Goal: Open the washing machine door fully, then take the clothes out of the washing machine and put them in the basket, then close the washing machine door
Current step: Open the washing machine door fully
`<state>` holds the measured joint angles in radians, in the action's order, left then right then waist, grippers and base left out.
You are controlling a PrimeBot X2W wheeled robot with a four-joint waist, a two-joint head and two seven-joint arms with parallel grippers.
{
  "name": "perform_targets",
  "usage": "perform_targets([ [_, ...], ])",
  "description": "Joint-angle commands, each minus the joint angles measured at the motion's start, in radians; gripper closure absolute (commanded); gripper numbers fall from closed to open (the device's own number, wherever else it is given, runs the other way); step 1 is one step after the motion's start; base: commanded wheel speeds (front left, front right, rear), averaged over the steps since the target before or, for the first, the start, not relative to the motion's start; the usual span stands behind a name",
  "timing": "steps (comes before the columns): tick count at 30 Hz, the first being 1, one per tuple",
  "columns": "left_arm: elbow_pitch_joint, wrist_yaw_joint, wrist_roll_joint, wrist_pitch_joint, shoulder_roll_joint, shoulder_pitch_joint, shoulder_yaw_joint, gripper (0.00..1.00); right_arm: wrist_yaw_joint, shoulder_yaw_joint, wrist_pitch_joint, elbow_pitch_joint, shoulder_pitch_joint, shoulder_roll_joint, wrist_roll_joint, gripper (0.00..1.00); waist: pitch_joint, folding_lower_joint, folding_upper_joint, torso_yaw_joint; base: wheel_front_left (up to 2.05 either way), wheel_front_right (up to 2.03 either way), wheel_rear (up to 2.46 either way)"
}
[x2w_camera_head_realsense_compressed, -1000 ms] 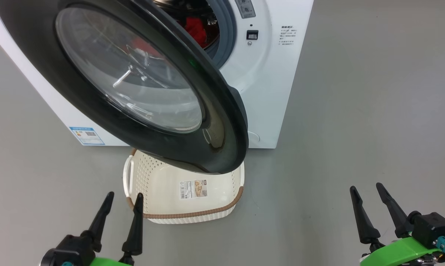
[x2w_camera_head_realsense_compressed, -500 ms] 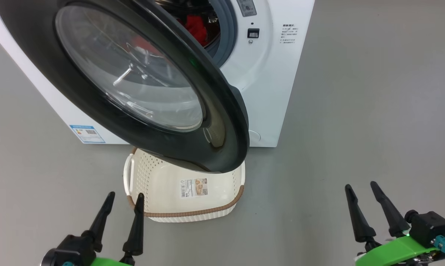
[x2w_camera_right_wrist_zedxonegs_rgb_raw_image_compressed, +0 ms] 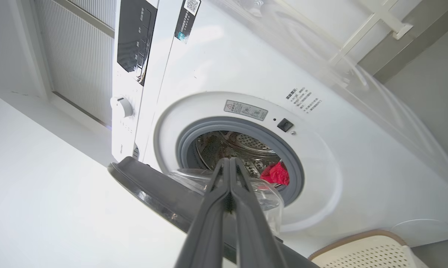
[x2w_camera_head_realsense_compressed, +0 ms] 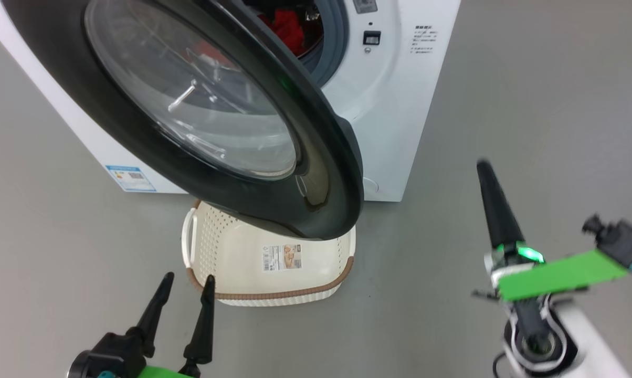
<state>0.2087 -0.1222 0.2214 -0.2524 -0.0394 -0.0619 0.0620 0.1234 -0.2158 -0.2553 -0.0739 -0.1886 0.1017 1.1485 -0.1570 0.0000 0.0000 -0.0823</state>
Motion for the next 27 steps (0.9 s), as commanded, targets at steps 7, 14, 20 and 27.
perform_targets([
  [7,-0.024,0.008,0.023,-0.009,-0.011,-0.051,0.003,0.0,0.007,-0.07,0.119,0.089,-0.226,0.072,0.462,1.0,-0.043,0.0,0.0,-0.039,0.0,0.0,0.0],
  [14,-0.021,0.007,0.043,-0.009,-0.011,-0.066,0.037,0.0,0.007,-0.007,0.506,-0.035,-0.33,0.081,0.649,1.0,-0.067,0.0,0.0,-0.08,0.0,0.0,0.0],
  [20,-0.02,0.008,0.057,-0.009,-0.011,-0.075,0.063,0.0,0.007,-0.004,0.735,-0.168,-0.4,0.11,0.666,1.0,-0.087,0.0,0.0,-0.109,0.0,0.0,0.0],
  [27,-0.017,0.018,0.075,-0.009,-0.011,-0.087,0.093,0.0,0.007,-0.018,0.96,-0.322,-0.495,0.116,0.677,1.0,-0.105,0.0,0.0,-0.136,0.0,0.0,0.0],
])
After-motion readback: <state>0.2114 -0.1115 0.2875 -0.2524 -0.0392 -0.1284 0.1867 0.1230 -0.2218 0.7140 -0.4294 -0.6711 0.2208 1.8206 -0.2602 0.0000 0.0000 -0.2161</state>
